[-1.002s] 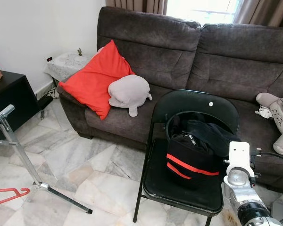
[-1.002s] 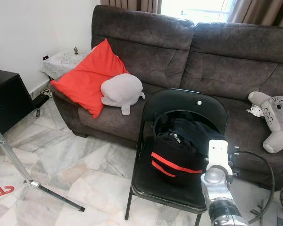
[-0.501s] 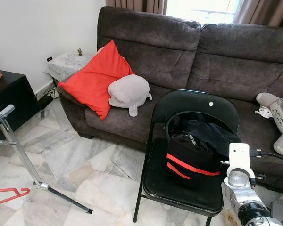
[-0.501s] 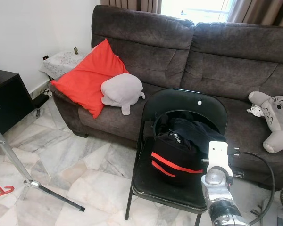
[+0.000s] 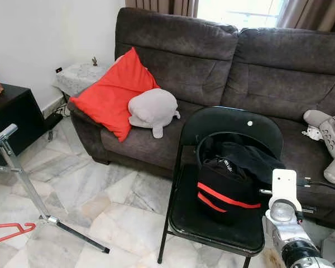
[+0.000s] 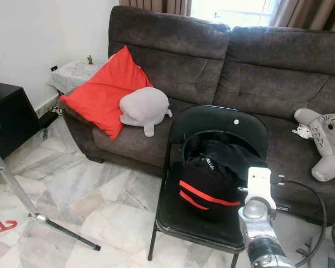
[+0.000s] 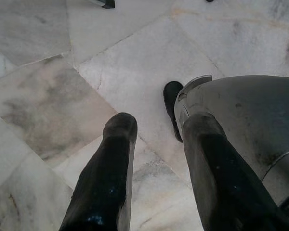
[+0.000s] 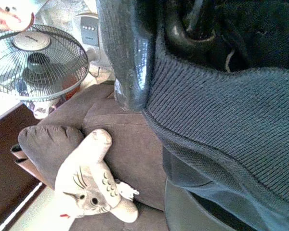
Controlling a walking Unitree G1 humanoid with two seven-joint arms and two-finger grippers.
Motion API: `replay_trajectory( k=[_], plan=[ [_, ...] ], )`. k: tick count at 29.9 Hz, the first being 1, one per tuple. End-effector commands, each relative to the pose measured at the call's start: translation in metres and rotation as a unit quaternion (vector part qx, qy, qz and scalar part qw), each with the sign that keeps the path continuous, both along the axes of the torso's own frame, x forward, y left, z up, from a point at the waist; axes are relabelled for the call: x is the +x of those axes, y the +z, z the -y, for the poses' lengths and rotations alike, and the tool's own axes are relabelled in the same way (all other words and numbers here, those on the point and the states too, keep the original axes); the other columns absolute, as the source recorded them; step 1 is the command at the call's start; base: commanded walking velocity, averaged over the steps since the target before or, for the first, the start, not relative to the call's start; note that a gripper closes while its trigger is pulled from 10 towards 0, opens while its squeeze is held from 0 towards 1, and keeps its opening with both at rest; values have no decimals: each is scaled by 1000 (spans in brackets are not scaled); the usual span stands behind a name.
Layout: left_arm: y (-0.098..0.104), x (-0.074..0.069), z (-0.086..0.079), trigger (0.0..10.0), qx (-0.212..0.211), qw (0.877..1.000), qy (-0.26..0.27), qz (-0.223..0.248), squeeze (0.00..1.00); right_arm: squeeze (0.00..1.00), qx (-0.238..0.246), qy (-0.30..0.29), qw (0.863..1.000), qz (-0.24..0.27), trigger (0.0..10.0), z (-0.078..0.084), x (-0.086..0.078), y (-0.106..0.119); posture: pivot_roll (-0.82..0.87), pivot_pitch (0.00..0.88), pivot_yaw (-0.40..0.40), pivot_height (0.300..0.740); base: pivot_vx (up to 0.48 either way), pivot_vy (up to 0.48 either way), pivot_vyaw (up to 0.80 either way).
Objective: Hang hanger
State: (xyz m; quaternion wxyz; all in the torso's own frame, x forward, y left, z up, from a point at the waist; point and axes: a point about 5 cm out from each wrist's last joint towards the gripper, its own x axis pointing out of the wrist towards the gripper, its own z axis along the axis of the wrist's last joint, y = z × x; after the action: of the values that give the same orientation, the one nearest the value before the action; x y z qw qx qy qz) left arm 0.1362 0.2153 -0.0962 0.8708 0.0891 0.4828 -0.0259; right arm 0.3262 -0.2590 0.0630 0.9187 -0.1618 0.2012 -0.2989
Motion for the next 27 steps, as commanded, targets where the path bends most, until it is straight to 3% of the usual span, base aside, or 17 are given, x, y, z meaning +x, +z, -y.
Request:
replay_trajectory(
  k=[1, 2, 3, 5, 9, 12, 15, 21, 27],
  plan=[
    [-1, -4, -1, 10000, 1, 1000, 1, -7, 0, 0, 8, -21, 999, 38, 0, 5, 6, 14, 59, 0, -1, 740, 0, 0, 0],
    [-1, -4, -1, 10000, 1, 1000, 1, -7, 0, 0, 10, -26, 999, 47, 0, 6, 7, 17, 59, 0, -1, 740, 0, 0, 0],
    [-1, -3, -1, 10000, 1, 1000, 1, -7, 0, 0, 14, -31, 997, 65, 4706, 7, 10, 24, 56, 0, -1, 740, 0, 0, 0],
    [-1, -3, -1, 10000, 2, 1000, 1, -7, 0, 0, 5, -33, 994, 107, 10000, 7, 17, 41, 56, 0, -1, 740, 0, 0, 0],
    [-1, -3, -1, 10000, 3, 1000, 0, -7, 0, 0, -20, -35, 977, 210, 10000, 6, 28, 81, 56, 0, 0, 740, 0, 0, 0],
    [-1, -3, -1, 10000, 3, 1000, 0, -6, 0, 0, -24, -32, 969, 245, 10000, 3, 30, 95, 56, 0, 0, 740, 0, 0, 0],
    [-1, -3, -2, 10000, 4, 1000, 0, -6, 0, 0, -6, -10, 957, 290, 10000, -10, 33, 111, 54, 0, -1, 740, 0, 0, 0],
    [-1, -3, -2, 10000, 7, 1000, 0, -6, 0, 0, 5, 9, 952, 305, 10000, -27, 21, 106, 56, 0, -1, 740, 0, 0, 0],
    [-1, -4, -3, 10000, 9, 1000, 1, -7, 0, 0, 6, 31, 960, 278, 10000, -34, 8, 86, 59, 0, -3, 740, 0, 0, 405]
  ],
)
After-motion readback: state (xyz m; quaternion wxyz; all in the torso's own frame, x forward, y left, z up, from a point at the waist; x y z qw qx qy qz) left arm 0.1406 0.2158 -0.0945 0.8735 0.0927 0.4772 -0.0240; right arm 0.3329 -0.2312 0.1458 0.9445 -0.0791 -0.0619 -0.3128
